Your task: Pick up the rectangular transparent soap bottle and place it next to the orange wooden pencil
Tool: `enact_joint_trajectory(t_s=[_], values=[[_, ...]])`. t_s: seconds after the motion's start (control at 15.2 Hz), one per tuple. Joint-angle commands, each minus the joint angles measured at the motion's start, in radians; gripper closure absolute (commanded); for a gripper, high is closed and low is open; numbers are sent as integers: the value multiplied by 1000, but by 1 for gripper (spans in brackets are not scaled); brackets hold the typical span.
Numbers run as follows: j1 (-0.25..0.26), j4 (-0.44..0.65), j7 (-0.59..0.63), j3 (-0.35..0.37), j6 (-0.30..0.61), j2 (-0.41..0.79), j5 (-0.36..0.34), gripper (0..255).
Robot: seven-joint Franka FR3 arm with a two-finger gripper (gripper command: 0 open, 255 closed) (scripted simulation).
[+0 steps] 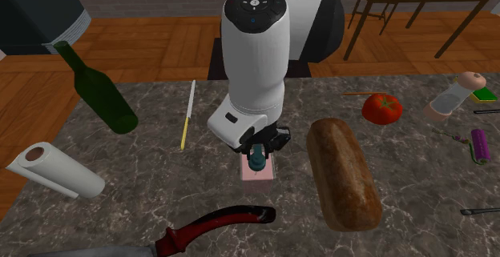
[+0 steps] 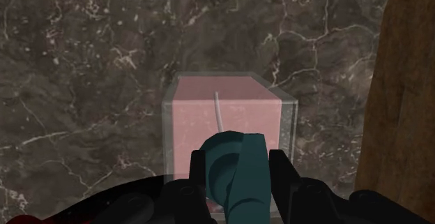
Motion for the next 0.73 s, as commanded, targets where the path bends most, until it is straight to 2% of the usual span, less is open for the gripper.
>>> enact_joint_trajectory(t_s=[0.0,0.66], values=[[0,6,1,0,-12,-5,0,255],[0,82,7,-1,-133,-51,-5,255]])
